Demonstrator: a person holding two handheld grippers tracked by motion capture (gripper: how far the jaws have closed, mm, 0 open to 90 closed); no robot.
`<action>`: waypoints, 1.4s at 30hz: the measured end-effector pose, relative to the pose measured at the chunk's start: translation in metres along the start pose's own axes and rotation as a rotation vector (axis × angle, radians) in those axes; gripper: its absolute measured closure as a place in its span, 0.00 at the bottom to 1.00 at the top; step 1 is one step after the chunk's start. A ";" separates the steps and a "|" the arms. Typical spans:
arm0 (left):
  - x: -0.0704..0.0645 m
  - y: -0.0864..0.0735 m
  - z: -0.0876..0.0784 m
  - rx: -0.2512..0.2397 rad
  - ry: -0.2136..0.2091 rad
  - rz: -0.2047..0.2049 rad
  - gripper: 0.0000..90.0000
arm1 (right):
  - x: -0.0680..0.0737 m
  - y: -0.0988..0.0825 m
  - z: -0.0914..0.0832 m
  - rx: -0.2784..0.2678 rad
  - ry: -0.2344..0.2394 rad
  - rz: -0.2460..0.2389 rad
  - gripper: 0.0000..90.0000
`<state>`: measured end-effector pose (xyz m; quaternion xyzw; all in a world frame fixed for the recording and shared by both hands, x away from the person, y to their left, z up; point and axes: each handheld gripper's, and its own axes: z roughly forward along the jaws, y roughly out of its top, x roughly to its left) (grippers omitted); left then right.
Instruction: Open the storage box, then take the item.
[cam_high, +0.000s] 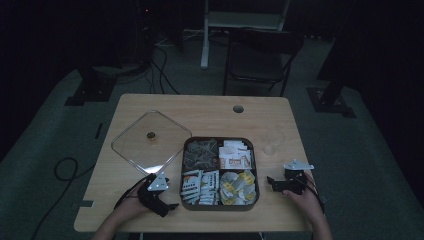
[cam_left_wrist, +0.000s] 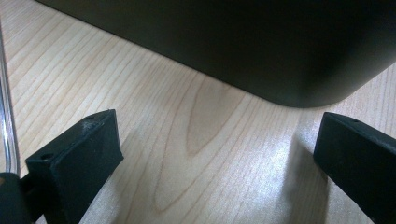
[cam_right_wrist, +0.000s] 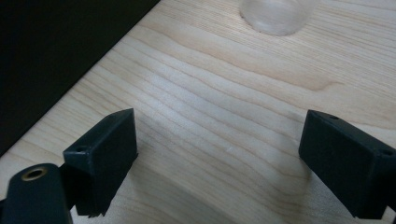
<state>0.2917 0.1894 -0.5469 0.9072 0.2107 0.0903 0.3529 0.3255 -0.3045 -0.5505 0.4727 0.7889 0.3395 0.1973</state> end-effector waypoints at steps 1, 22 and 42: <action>0.000 0.000 0.000 0.000 0.000 0.000 0.01 | 0.000 0.000 0.000 0.000 0.000 0.000 0.12; 0.000 0.000 0.000 0.000 0.000 0.000 0.01 | 0.003 -0.003 -0.011 -0.026 0.047 0.034 0.12; 0.000 0.000 0.000 0.000 0.000 0.000 0.01 | 0.023 0.029 -0.048 -0.135 0.155 -0.006 0.18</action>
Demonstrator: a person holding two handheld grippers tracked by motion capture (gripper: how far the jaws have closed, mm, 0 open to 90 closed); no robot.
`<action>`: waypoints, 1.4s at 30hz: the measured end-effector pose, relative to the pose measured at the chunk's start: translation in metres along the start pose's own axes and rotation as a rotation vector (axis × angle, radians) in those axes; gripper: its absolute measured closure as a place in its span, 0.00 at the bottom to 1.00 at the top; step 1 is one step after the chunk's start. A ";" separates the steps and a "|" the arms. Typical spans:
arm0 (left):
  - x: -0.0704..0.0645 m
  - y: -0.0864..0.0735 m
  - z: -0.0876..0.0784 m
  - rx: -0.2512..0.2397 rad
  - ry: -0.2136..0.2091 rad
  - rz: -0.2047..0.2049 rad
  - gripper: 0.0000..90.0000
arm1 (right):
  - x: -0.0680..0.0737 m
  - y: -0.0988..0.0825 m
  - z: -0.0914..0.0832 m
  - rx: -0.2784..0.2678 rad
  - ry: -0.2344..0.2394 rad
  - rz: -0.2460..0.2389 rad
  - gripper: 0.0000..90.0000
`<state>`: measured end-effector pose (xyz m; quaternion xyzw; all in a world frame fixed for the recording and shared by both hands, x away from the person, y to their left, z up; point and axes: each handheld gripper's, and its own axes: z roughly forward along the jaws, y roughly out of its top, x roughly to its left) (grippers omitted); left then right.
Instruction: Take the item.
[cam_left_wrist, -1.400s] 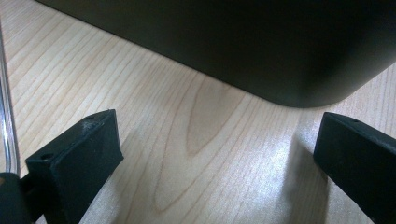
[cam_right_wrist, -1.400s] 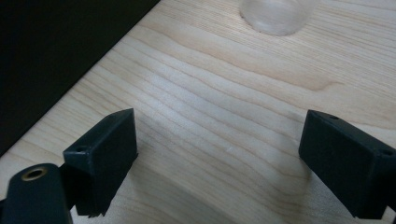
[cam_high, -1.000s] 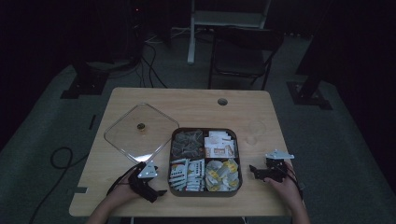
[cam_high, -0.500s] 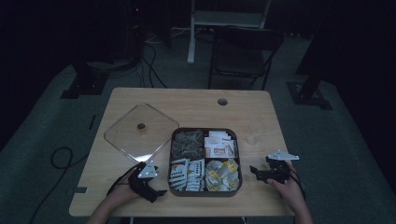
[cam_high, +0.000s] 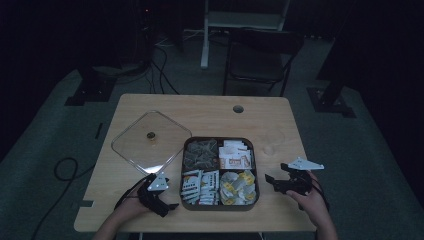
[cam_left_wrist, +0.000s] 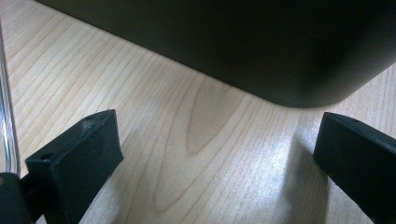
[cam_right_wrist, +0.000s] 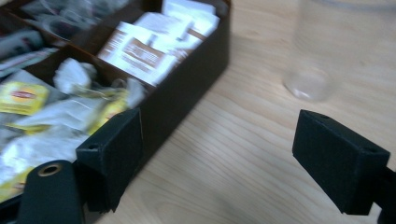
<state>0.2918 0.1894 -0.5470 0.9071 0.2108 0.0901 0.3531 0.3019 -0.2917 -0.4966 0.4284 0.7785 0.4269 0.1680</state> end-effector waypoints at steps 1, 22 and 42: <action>0.000 0.000 0.000 0.000 0.000 0.000 0.01 | 0.003 0.002 0.000 -0.007 0.013 -0.010 0.18; 0.000 0.000 0.000 0.000 0.000 0.000 0.01 | 0.056 0.031 0.031 -0.004 0.184 -0.198 0.42; 0.000 0.000 0.000 0.000 0.001 0.002 0.01 | 0.069 0.037 0.072 0.105 0.298 -0.281 0.64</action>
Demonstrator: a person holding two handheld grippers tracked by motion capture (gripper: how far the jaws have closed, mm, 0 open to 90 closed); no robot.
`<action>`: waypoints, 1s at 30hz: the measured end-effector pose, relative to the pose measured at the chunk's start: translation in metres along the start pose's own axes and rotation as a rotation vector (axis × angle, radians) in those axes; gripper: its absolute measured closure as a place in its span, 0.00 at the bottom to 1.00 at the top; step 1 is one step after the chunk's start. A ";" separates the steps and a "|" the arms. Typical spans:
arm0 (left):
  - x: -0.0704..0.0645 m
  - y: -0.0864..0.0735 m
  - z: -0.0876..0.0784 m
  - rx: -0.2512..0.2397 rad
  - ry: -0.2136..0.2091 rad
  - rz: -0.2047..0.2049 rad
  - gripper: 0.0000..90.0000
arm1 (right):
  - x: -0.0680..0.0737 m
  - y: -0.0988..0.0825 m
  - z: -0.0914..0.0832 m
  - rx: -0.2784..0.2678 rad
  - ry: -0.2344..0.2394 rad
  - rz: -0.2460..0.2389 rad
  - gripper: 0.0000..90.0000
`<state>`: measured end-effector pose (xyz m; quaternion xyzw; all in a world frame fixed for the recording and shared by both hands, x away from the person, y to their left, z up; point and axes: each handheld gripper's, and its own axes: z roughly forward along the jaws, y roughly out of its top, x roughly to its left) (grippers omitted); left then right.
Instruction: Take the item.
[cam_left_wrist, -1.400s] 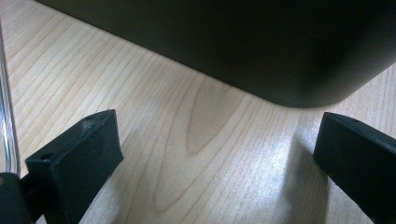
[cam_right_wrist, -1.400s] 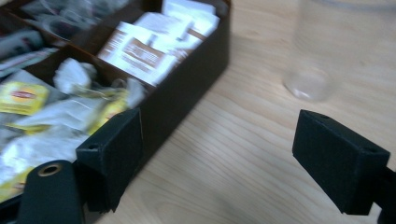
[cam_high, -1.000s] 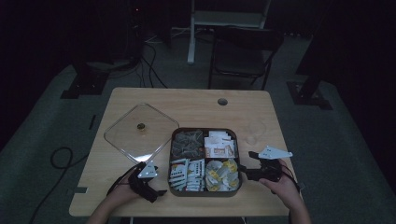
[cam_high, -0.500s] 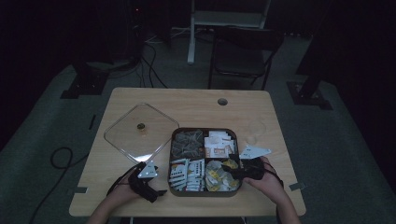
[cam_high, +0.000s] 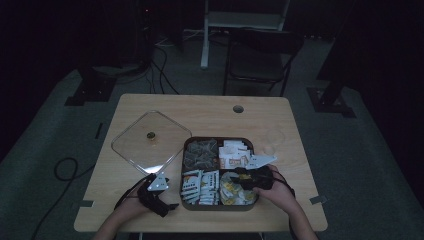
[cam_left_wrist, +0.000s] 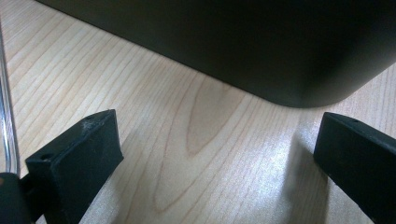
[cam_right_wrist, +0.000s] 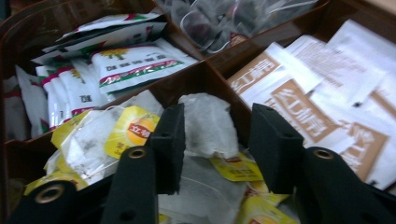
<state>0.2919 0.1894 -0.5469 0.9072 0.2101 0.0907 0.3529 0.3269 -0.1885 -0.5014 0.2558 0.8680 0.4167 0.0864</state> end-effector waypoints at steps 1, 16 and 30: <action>0.000 0.000 0.000 0.000 0.000 0.000 0.01 | 0.000 0.000 0.000 0.000 0.000 0.000 0.64; 0.000 0.000 0.000 0.000 -0.001 -0.002 0.01 | -0.001 0.003 -0.005 0.008 0.066 0.062 0.96; 0.000 0.000 0.000 -0.001 -0.001 -0.003 0.01 | 0.001 0.013 -0.027 -0.082 0.062 0.059 0.96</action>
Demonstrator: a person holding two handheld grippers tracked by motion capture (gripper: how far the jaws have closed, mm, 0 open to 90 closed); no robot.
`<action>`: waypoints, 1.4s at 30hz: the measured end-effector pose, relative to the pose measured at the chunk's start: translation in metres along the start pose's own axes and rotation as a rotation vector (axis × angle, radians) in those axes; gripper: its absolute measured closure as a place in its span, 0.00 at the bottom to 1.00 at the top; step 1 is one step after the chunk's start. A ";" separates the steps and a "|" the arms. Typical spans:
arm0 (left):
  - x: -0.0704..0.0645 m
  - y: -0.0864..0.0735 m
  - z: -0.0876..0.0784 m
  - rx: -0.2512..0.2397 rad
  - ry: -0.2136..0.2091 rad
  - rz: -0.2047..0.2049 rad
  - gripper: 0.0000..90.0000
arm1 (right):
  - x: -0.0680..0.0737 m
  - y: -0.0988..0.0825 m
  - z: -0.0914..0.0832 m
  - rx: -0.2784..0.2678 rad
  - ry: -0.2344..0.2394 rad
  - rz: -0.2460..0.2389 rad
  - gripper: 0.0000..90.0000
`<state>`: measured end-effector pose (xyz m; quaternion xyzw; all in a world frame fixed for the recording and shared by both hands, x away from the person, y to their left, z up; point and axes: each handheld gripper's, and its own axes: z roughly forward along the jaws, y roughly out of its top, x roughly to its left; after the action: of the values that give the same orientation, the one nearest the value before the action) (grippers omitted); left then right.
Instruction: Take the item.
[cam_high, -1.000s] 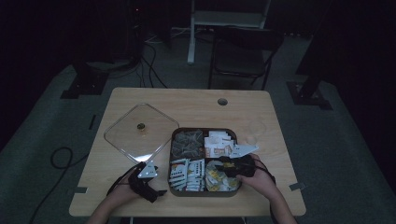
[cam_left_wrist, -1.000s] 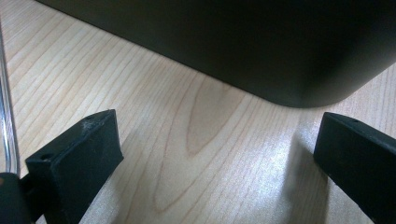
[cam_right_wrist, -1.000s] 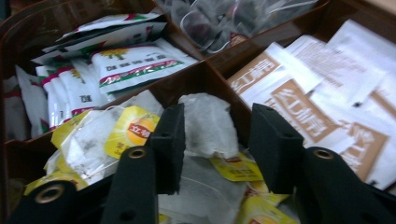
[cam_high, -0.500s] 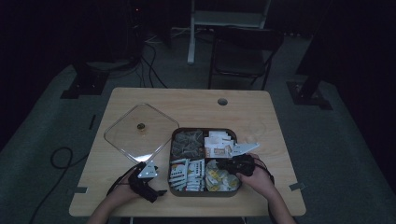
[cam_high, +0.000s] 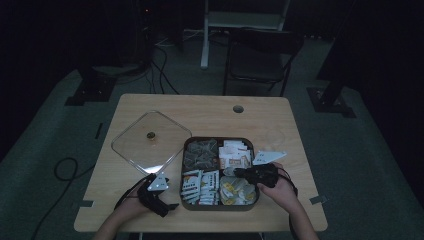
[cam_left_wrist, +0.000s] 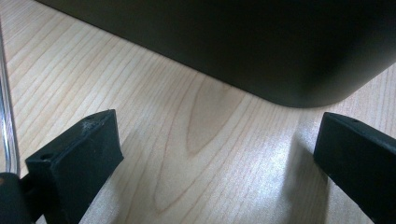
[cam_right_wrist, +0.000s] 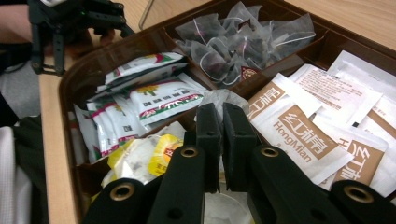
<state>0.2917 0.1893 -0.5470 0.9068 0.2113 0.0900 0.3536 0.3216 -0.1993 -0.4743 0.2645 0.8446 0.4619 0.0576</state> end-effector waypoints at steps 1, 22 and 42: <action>0.000 0.000 0.000 0.000 0.000 0.002 0.01 | 0.000 0.001 -0.001 0.001 0.005 0.004 0.96; 0.000 0.000 0.000 0.000 0.002 0.003 0.01 | -0.008 0.017 -0.023 -0.088 -0.023 0.027 0.96; 0.000 0.000 0.000 -0.003 0.001 -0.001 0.01 | -0.034 0.026 -0.044 -0.164 -0.106 0.068 0.96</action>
<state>0.2918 0.1891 -0.5471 0.9060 0.2119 0.0907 0.3550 0.3462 -0.2379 -0.4331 0.3117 0.7901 0.5166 0.1080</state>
